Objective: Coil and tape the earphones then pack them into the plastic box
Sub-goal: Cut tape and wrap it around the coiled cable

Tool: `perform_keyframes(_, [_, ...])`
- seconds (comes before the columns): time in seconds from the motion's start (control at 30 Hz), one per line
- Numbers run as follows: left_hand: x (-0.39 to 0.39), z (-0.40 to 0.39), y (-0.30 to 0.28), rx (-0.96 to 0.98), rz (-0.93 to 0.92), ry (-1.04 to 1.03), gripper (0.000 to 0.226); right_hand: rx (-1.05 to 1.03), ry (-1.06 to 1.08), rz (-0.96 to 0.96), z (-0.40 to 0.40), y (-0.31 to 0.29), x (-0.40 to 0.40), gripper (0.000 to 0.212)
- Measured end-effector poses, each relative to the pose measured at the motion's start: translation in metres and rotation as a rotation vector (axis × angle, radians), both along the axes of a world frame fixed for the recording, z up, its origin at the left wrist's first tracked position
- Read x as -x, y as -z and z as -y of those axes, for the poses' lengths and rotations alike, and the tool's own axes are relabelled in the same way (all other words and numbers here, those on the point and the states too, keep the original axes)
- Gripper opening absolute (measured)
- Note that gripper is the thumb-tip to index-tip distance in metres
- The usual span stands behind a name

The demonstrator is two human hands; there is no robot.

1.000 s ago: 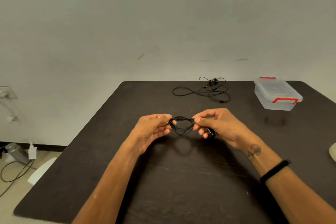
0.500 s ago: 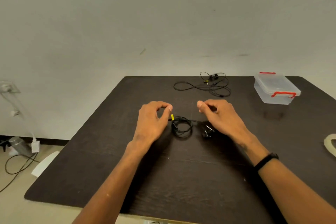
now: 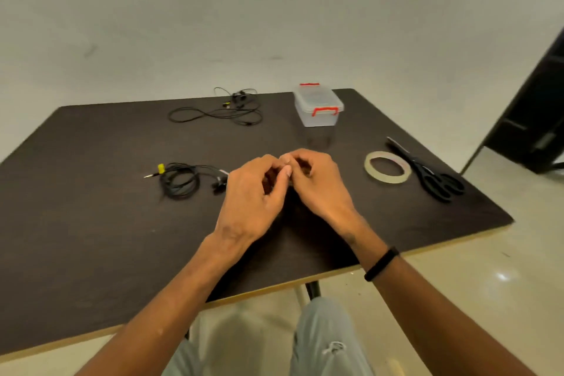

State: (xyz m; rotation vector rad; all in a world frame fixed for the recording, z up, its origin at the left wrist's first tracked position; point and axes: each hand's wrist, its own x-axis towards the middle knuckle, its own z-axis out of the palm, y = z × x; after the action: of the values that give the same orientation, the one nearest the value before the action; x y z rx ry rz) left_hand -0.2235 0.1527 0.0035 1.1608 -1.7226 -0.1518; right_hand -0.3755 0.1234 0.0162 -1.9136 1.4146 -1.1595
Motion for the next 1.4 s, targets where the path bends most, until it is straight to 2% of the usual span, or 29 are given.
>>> perform_keyframes(0.1, [0.035, 0.005, 0.008, -0.116, -0.057, 0.085, 0.006, 0.085, 0.091, -0.033, -0.016, -0.002, 0.047, 0.014])
perform_keyframes(0.2, [0.067, 0.019, 0.014, -0.302, 0.082, 0.107, 0.041, 0.162, 0.263, -0.088, -0.023, -0.016, 0.098, 0.016])
perform_keyframes(0.3, [0.096, 0.033, 0.010, -0.398, 0.256, 0.027, 0.068, 0.069, 0.401, -0.224, -0.017, -0.033, 0.148, 0.023])
perform_keyframes(0.43, [0.124, 0.055, 0.007, -0.428, 0.295, -0.040, 0.076, -0.077, 0.379, -0.467, -0.001, -0.042, 0.185, 0.038])
perform_keyframes(0.6, [0.137, 0.079, 0.006, -0.454, 0.314, -0.009, 0.067, -0.259, 0.196, -0.582, 0.006, -0.023, 0.188, 0.043])
perform_keyframes(0.9, [0.143, 0.089, 0.006, -0.440, 0.251, 0.073, 0.015, -0.211, 0.227, -0.569, 0.017, -0.004, 0.187, 0.022])
perform_keyframes(1.13, [0.138, 0.086, 0.004, -0.407, 0.213, 0.053, 0.005, -0.203, 0.233, -0.593, 0.018, -0.007, 0.184, 0.017])
perform_keyframes(1.4, [0.124, 0.078, 0.008, -0.369, 0.162, 0.031, 0.009, -0.221, 0.441, -0.765, 0.020, -0.007, 0.169, 0.035])
